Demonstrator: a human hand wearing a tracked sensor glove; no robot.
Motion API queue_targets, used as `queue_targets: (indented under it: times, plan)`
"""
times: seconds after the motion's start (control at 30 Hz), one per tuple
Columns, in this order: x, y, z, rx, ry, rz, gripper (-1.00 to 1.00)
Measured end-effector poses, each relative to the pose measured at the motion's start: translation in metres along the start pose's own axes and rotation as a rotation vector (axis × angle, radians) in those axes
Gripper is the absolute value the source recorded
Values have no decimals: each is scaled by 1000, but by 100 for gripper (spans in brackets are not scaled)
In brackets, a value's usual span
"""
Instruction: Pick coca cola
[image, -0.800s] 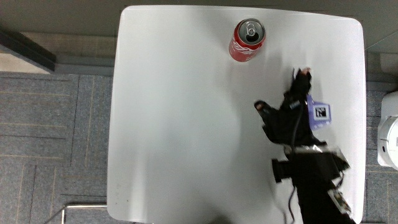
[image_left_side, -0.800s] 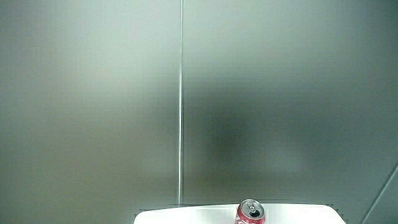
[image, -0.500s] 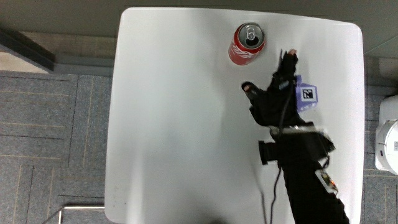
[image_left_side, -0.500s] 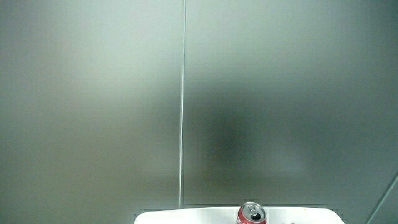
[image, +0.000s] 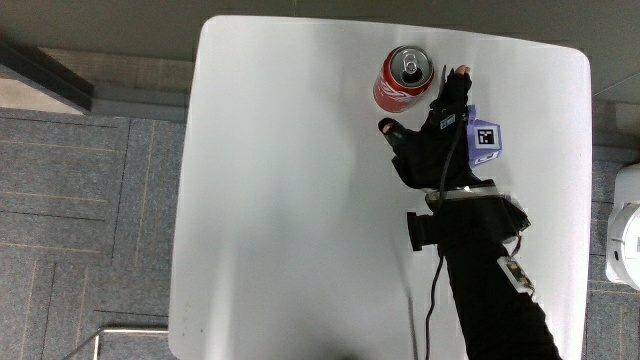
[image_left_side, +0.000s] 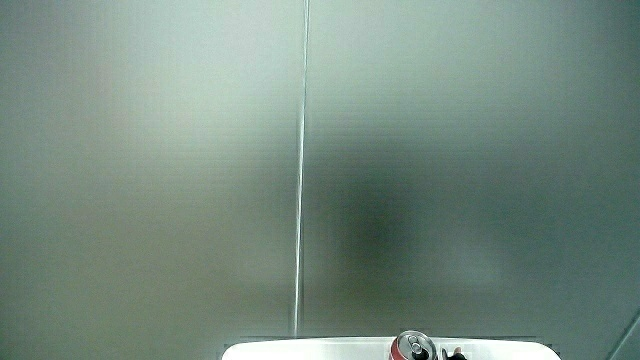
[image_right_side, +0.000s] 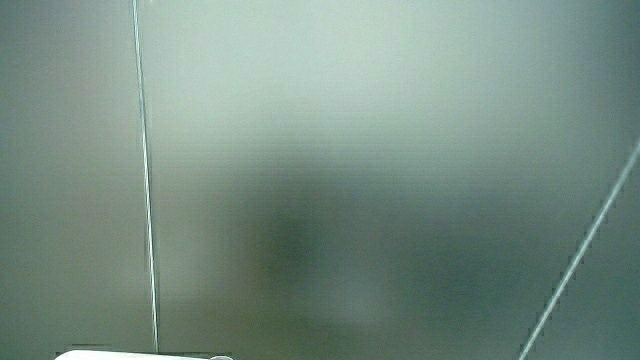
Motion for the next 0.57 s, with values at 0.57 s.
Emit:
queue_targets:
  times: [0.57]
  plan:
    - [-7, -11, 9, 164, -4, 55, 86]
